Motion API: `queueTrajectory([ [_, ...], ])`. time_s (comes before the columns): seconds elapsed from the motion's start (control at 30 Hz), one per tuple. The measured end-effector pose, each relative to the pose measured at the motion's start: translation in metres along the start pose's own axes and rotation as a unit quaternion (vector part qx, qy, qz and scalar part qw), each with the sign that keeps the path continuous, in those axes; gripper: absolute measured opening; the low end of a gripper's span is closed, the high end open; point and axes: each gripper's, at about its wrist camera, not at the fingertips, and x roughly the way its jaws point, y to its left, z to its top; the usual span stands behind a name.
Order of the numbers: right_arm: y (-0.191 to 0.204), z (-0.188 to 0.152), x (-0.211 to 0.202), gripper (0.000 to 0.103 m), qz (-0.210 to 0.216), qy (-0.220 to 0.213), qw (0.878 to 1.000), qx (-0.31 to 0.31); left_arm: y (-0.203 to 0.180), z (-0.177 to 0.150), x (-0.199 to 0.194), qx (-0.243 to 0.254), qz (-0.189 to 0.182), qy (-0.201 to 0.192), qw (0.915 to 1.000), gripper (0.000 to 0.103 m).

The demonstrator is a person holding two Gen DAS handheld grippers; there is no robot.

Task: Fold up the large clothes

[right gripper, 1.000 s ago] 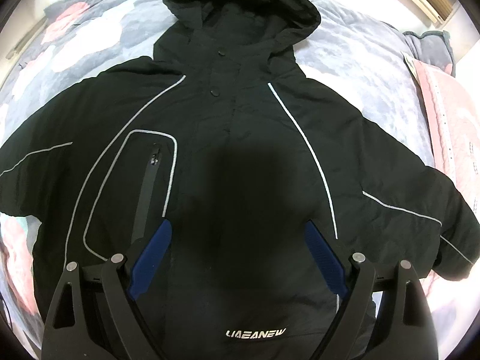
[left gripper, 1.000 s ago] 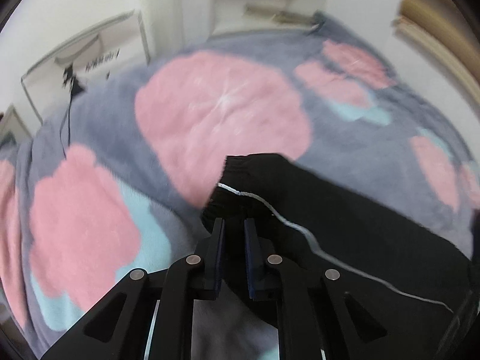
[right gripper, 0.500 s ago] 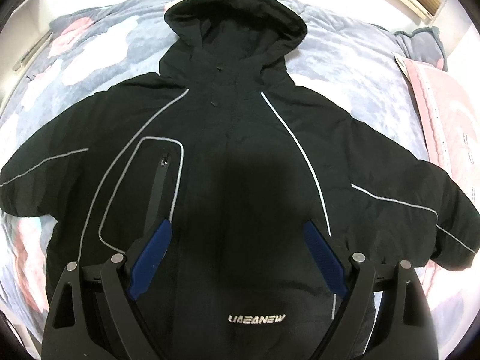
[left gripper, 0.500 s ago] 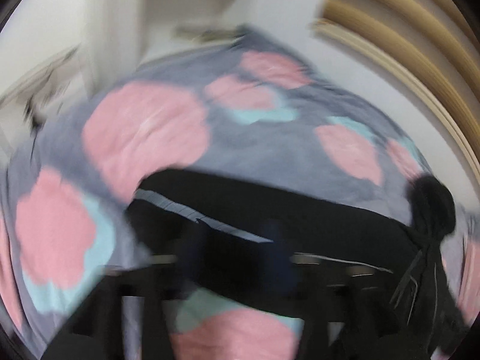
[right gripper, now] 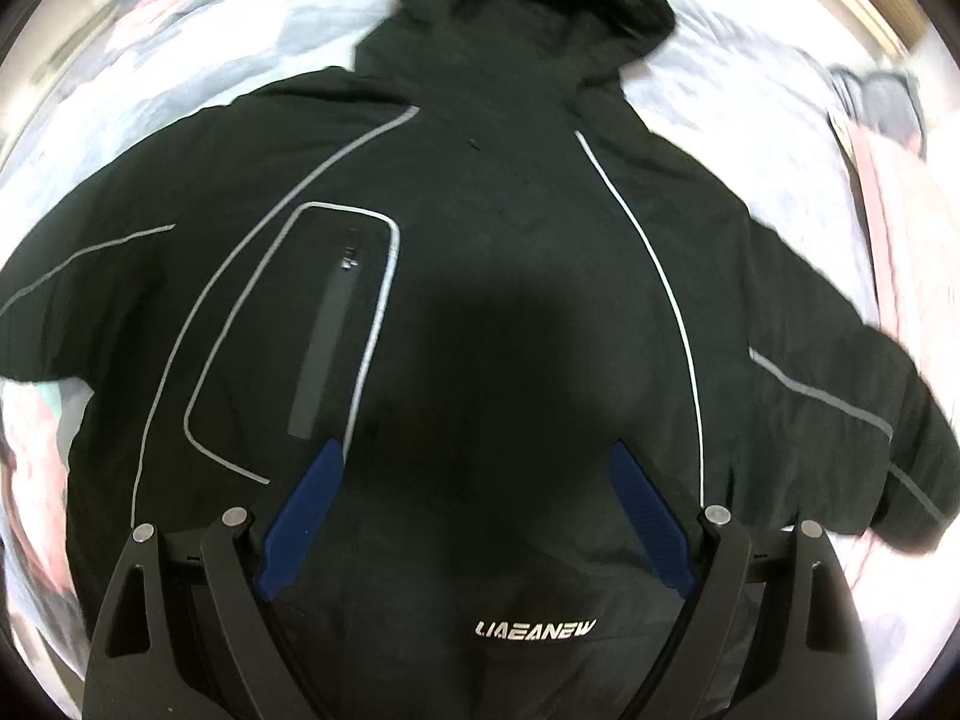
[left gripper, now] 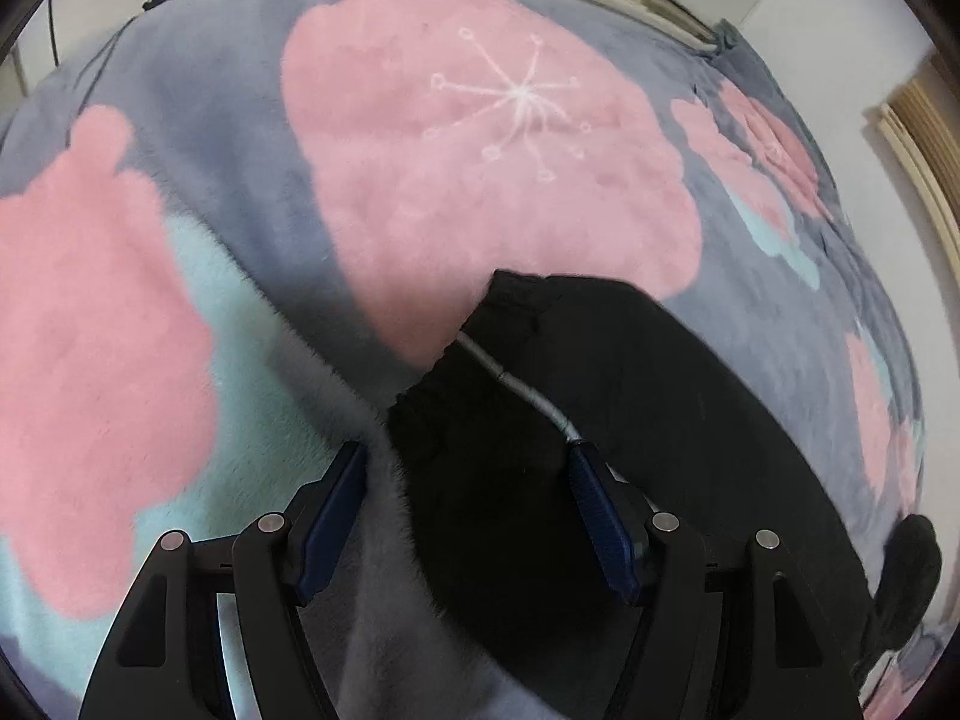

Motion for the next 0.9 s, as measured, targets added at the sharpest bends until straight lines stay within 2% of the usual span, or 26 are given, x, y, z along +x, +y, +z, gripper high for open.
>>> queueTrajectory([
  [0.07, 0.004, 0.002, 0.000, 0.092, -0.002, -0.002, 1.000, -0.007, -0.011, -0.002, -0.007, 0.026, -0.008, -0.009, 0.9996, 0.031],
  [0.1, 0.005, 0.001, 0.001, 0.092, 0.000, -0.001, 1.000, -0.006, -0.017, -0.004, -0.015, 0.040, -0.004, -0.021, 0.9990, 0.021],
  [0.17, 0.003, 0.000, 0.004, 0.092, 0.006, 0.005, 1.000, -0.001, -0.031, -0.008, -0.038, 0.072, -0.006, -0.045, 0.9964, 0.015],
  [0.27, 0.002, -0.002, 0.005, 0.092, 0.011, 0.010, 1.000, 0.004, -0.055, -0.014, -0.083, 0.115, -0.035, -0.081, 0.9895, 0.014],
  [0.4, 0.000, -0.007, -0.001, 0.092, 0.017, -0.001, 1.000, 0.010, -0.104, -0.039, -0.142, 0.188, -0.094, -0.111, 0.9713, 0.013],
  [0.5, -0.003, -0.010, -0.006, 0.092, 0.024, -0.007, 0.999, 0.019, -0.150, -0.066, -0.166, 0.241, -0.135, -0.112, 0.9545, 0.013],
  [0.57, -0.006, -0.013, -0.011, 0.092, 0.028, -0.013, 0.999, 0.025, -0.185, -0.097, -0.187, 0.291, -0.165, -0.109, 0.9359, 0.012],
  [0.63, -0.010, -0.016, -0.017, 0.092, 0.032, -0.019, 0.999, 0.033, -0.205, -0.121, -0.198, 0.320, -0.193, -0.102, 0.9221, 0.012],
  [0.7, -0.014, -0.019, -0.021, 0.092, 0.033, -0.024, 0.998, 0.038, -0.236, -0.155, -0.207, 0.357, -0.225, -0.085, 0.9025, 0.012],
  [0.73, -0.016, -0.020, -0.023, 0.092, 0.032, -0.027, 0.998, 0.039, -0.244, -0.165, -0.206, 0.368, -0.236, -0.077, 0.8959, 0.012],
  [0.8, -0.020, -0.022, -0.026, 0.092, 0.031, -0.031, 0.998, 0.042, -0.273, -0.203, -0.202, 0.405, -0.263, -0.046, 0.8745, 0.012],
  [0.87, -0.021, -0.022, -0.026, 0.092, 0.031, -0.031, 0.998, 0.046, -0.295, -0.235, -0.186, 0.439, -0.265, -0.018, 0.8586, 0.012],
  [0.9, -0.022, -0.022, -0.025, 0.092, 0.033, -0.031, 0.998, 0.048, -0.302, -0.251, -0.173, 0.453, -0.258, -0.003, 0.8532, 0.012],
])
